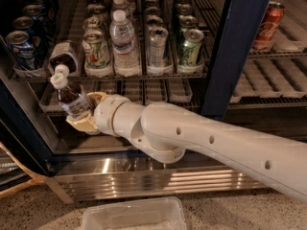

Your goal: Pick blue plastic bottle from top shelf of fridge

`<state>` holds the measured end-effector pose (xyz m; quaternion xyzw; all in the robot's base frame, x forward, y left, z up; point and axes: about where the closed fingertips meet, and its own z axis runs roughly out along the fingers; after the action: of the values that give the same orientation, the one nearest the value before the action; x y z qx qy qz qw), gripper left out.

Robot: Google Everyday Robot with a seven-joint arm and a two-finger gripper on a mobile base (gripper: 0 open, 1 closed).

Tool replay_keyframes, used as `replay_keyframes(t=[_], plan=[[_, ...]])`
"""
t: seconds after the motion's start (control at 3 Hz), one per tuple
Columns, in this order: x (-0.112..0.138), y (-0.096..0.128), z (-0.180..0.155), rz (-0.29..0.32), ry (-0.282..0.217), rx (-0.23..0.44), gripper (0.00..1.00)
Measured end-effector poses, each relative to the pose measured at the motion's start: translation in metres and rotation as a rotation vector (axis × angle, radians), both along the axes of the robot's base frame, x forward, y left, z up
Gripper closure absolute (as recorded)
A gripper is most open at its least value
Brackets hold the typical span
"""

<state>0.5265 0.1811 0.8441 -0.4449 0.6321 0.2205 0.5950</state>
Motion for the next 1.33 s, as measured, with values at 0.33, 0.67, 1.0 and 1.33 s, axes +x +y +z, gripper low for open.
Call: replay_keyframes(t=[0.33,0.67,1.0,1.33], plan=[[-0.0002,-0.0002,-0.0069,-0.001,0.001,0.0,1.0],[0.0017,0.0009,-0.0063,0.002,0.001,-0.002,1.0],[0.0017,0.0009,-0.0094,0.002,0.001,-0.002,1.0],[0.0015,0.0006,-0.0127,0.002,0.001,-0.002,1.0]])
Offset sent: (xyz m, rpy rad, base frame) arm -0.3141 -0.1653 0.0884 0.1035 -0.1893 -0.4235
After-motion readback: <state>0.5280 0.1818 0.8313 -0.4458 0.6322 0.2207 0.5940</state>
